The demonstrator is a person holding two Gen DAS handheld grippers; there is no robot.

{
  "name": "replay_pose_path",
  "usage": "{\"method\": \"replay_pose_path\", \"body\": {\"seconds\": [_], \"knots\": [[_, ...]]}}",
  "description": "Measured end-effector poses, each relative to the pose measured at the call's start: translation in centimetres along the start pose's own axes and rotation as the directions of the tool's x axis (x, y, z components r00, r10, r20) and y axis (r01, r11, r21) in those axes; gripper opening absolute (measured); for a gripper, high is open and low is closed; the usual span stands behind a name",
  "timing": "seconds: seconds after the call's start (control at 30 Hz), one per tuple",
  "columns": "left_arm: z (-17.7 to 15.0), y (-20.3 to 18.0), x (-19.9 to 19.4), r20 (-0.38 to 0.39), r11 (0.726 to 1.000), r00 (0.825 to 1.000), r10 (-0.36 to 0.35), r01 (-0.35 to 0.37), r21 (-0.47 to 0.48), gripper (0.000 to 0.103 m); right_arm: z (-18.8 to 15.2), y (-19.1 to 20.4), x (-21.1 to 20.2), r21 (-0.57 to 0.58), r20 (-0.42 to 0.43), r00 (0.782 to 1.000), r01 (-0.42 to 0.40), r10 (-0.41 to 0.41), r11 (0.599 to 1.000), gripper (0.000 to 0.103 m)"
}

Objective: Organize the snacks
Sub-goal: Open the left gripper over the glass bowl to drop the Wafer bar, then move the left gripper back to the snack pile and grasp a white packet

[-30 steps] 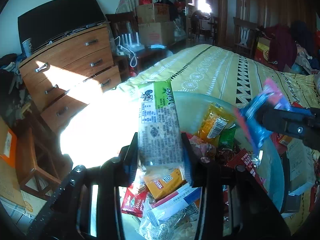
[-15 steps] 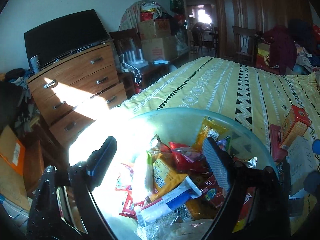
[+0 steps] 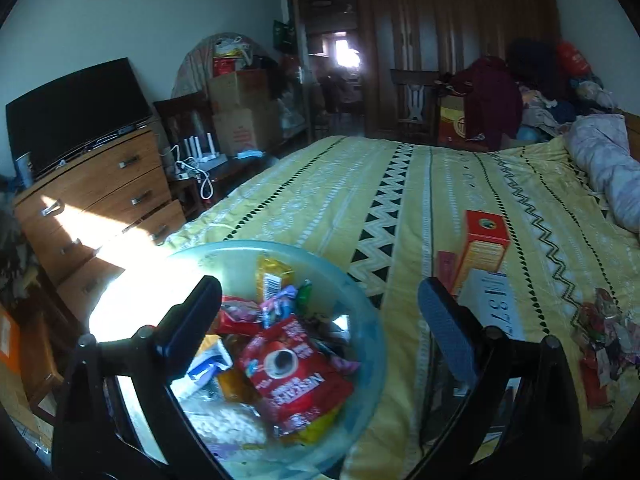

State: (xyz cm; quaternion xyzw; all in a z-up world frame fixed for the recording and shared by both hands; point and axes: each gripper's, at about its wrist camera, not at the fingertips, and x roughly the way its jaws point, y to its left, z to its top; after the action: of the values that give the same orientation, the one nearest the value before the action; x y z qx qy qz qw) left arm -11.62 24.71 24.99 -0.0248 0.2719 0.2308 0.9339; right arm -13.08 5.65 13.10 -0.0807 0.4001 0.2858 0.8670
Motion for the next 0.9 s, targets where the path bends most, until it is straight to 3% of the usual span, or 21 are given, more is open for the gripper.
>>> {"method": "replay_pose_path", "body": {"seconds": [0.17,0.33,0.6,0.9], "knots": [[-0.7,-5.9,-1.0,-0.027,0.992,0.995,-0.100,0.102,0.072,0.099,-4.7,-4.5,-0.2,0.177,-0.080,0.997,0.005,0.009,0.984,0.094],[0.0,-9.7,-2.8,-0.007,0.981,0.987,-0.161,0.161,0.111,0.099,-5.4,-6.0,-2.3,0.191,-0.084,0.996,0.021,-0.006,0.981,0.094],[1.0,-14.5,-4.9,0.026,0.973,0.982,-0.186,0.181,0.144,0.099,-6.8,-8.7,-4.2,0.237,-0.065,0.998,0.001,0.015,0.972,0.094],[0.5,-19.4,-5.8,0.007,0.964,0.983,-0.181,0.176,0.201,0.099,-8.5,-10.9,-5.3,0.277,-0.035,0.997,-0.055,0.067,0.959,0.097]]}}
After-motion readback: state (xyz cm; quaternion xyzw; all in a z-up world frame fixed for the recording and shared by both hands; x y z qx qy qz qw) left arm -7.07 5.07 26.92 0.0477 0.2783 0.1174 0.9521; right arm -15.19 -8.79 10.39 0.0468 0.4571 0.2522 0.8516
